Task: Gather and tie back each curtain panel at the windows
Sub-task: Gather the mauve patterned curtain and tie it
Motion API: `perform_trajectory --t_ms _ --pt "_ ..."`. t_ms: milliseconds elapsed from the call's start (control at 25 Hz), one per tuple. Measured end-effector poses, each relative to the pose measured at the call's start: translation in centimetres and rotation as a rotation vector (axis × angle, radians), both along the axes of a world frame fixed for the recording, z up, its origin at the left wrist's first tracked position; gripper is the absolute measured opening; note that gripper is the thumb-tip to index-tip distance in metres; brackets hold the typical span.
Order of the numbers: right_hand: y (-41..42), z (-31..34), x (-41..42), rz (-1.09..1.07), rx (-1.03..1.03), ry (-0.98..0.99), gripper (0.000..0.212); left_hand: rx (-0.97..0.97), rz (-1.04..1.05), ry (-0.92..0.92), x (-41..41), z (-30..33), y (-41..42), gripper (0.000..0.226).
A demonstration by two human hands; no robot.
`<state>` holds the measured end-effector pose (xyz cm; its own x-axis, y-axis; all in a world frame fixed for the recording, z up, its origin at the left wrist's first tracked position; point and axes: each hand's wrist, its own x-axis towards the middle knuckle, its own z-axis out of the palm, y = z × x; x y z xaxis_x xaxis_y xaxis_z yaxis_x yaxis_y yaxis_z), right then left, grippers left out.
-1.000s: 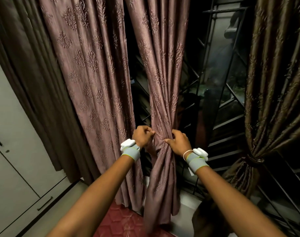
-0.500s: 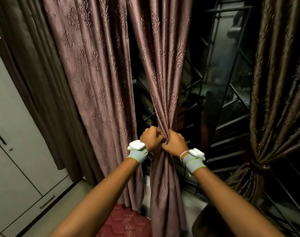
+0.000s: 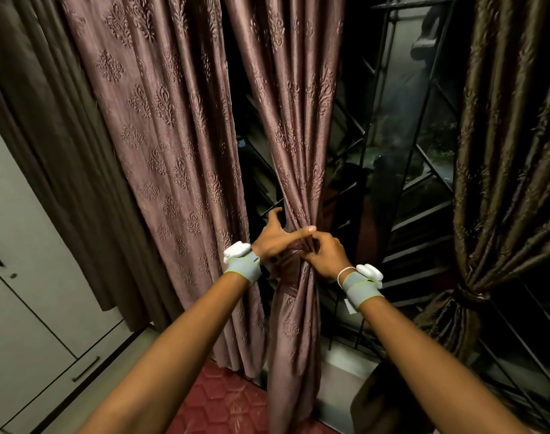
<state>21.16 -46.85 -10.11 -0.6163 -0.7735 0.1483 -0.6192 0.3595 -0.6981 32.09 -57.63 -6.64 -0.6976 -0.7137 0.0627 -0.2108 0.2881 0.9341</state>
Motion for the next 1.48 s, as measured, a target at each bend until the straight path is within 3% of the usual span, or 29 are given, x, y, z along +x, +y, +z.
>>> perform_trajectory --t_ms 120,200,320,520,640,720,800,920,1080,1200,1360,1480 --pt "-0.4 -0.4 -0.1 0.078 0.011 -0.030 0.053 0.027 -0.155 0.105 -1.6 0.8 0.6 0.070" --pt "-0.5 -0.5 -0.1 0.105 -0.031 -0.120 0.043 0.123 -0.141 0.128 -2.0 0.7 1.2 0.041" --pt "-0.4 -0.8 -0.7 0.162 -0.099 -0.191 0.031 0.180 -0.087 0.137 -2.6 -0.1 1.1 0.029" --pt "0.1 -1.6 -0.8 0.092 -0.236 -0.335 0.038 0.094 -0.060 0.091 -2.4 -0.4 1.1 0.028" --pt "0.8 -1.6 -0.8 0.011 -0.323 -0.381 0.063 0.001 -0.039 0.001 -2.0 -1.1 0.2 0.044" --pt "0.6 -1.2 -0.9 0.135 -0.229 -0.344 0.085 -0.058 -0.031 -0.087 -2.1 -1.6 0.1 0.053" --pt "-0.8 -0.8 -0.7 0.288 -0.114 -0.380 0.093 -0.130 -0.019 -0.198 -2.7 -1.7 0.1 0.065" --pt "-3.7 -1.2 -0.2 0.260 -0.093 -0.437 0.074 -0.165 0.028 -0.313 -2.4 -0.3 1.3 0.089" --pt "-7.4 -6.5 -2.4 0.147 -0.048 -0.318 0.067 -0.274 0.015 -0.344 -1.2 0.5 1.2 0.073" --pt "-5.2 -2.2 0.9 0.141 -0.044 -0.206 0.053 -0.252 0.020 -0.342 -0.6 0.5 0.9 0.063" --pt "-4.5 -0.6 1.5 0.160 0.011 -0.212 0.054 -0.271 -0.014 -0.330 -0.5 0.2 0.5 0.082" --pt "-3.9 -0.9 0.0 0.073 0.029 -0.266 0.036 -0.351 0.019 -0.334 0.3 -0.3 -0.1 0.082"
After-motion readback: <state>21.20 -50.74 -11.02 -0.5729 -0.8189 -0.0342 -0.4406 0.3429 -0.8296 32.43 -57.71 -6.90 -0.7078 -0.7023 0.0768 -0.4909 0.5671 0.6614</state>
